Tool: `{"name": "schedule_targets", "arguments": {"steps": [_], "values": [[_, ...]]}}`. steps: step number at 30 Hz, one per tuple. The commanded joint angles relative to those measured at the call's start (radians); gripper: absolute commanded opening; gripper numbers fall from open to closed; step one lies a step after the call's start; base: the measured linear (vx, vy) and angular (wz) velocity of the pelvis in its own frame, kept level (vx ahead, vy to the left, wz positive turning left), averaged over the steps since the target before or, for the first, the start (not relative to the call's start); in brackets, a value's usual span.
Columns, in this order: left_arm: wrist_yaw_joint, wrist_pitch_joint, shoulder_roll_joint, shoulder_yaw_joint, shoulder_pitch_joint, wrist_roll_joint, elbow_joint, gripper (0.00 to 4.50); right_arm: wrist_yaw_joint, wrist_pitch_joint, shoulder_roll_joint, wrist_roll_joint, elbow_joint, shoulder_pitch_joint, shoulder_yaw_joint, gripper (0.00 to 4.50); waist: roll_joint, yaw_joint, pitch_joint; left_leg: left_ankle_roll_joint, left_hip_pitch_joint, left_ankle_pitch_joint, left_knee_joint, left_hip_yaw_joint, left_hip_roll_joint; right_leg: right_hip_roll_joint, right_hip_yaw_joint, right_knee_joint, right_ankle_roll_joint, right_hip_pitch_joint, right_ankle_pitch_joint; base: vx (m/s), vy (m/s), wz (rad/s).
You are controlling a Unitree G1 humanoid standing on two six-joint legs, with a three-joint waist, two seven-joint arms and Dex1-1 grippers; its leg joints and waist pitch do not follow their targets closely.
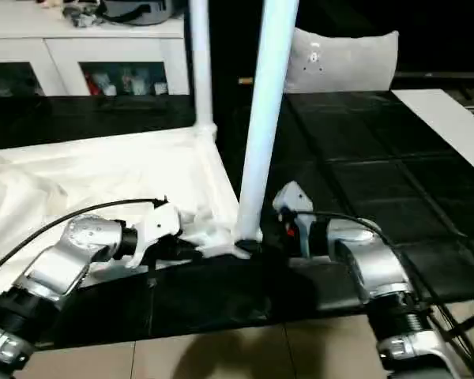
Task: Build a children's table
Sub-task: Rotate leg to tighten
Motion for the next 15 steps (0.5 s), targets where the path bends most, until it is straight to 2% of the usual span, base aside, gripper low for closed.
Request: {"name": "schedule_targets", "arguments": {"steps": [1,6,7,10,15], "values": [[-0.079,-0.034,0.014,-0.047,0.009,0.000,-0.035,0.00,0.048,-0.005,-0.003,0.011,0.016,-0.021,0.016,3.41,-0.010,0.000,-0.059,0.093,-0.013,-0.020,-0.063,0.001,0.037,-0.080,0.084,-0.067,-0.028,0.073,-0.299,0.000,0.000,0.00],[-0.122,-0.054,0.036,-0.061,0.017,-0.003,-0.042,0.00,0.091,-0.006,-0.004,0.033,0.019,-0.022,0.029,3.09,-0.009,0.004,-0.059,0.080,-0.011,-0.035,-0.065,0.000,0.039,-0.079,0.084,-0.069,-0.021,0.072,-0.323,0.000,0.000,0.00],[-0.123,-0.057,0.036,-0.061,0.015,-0.002,-0.038,0.00,0.113,0.001,-0.009,0.043,0.011,-0.018,0.034,2.89,-0.013,0.004,-0.058,0.078,-0.011,-0.038,-0.065,0.000,0.039,-0.079,0.083,-0.069,-0.017,0.073,-0.329,0.000,0.000,0.00],[-0.125,-0.065,0.037,-0.063,0.012,-0.005,-0.028,0.00,0.149,0.014,-0.018,0.053,0.001,-0.011,0.043,2.66,-0.012,0.005,-0.059,0.076,-0.012,-0.037,-0.064,0.001,0.037,-0.079,0.083,-0.071,-0.008,0.074,-0.335,0.000,0.000,0.00],[-0.132,-0.047,0.028,-0.050,0.012,-0.026,-0.029,0.00,0.164,0.018,-0.019,0.047,0.000,-0.005,0.041,2.24,-0.014,0.006,-0.060,0.070,-0.014,-0.027,-0.063,0.001,0.035,-0.078,0.083,-0.070,-0.004,0.075,-0.325,0.000,0.000,0.00]]}}
